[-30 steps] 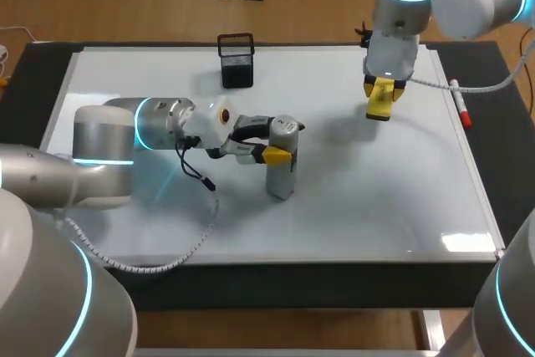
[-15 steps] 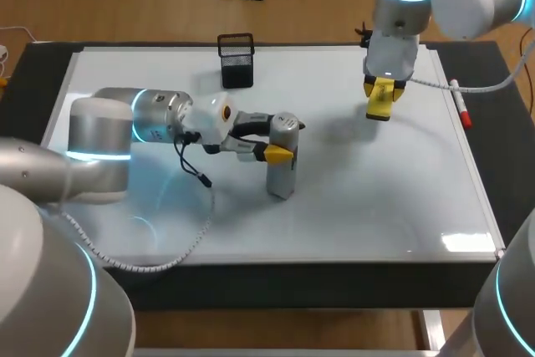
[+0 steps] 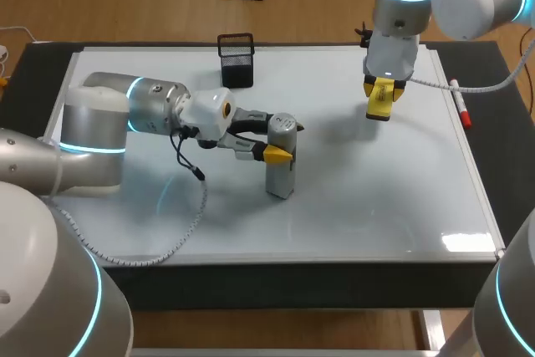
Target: Pick up the inspection probe, press it on each red-marked spot on the whiteboard one by one, put down the probe, pick up the eraser, and wipe off all the red marks.
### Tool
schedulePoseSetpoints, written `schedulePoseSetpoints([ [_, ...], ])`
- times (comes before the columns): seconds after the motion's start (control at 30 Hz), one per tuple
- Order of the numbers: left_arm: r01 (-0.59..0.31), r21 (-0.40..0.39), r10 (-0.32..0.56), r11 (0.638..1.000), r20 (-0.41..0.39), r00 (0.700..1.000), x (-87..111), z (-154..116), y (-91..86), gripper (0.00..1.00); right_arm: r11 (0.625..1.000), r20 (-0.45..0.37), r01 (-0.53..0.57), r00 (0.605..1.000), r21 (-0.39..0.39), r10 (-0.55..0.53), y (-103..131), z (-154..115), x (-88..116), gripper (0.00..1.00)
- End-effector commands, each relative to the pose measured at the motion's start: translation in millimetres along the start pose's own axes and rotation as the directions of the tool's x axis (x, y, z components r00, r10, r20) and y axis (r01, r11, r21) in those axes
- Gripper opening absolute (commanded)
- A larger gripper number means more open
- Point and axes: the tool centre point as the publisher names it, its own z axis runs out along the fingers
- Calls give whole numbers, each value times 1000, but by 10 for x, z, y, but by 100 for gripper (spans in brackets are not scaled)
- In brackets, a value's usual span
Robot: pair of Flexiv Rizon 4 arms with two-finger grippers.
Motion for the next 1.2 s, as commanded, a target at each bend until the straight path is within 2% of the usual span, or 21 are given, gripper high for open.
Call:
schedulePoseSetpoints([
  [0.03, -1, -22, 1, 1000, 1, 1000, 16, 13, -41, 0, 1000, -2, 2, 1000, 2, -2, -2, -10, 9, 0],
  [0.47, 1, -20, -1, 1000, -5, 1000, 17, 38, -39, 0, 1000, -2, 2, 1000, 2, -2, -2, -10, 9, 0],
  [0.67, -12, -9, 12, 1000, -3, 1000, 6, -13, -128, 0, 1000, -2, 2, 1000, 2, -2, -2, -10, 9, 0],
  [0.93, -50, 34, 47, 998, 89, 995, -83, -433, -387, 0, 1000, -2, 2, 1000, 2, -2, -2, -10, 9, 0],
  [1.2, -63, 56, 50, 996, 214, 976, -206, -939, -519, 0, 1000, -2, 2, 1000, 2, -2, -2, -10, 9, 0],
])
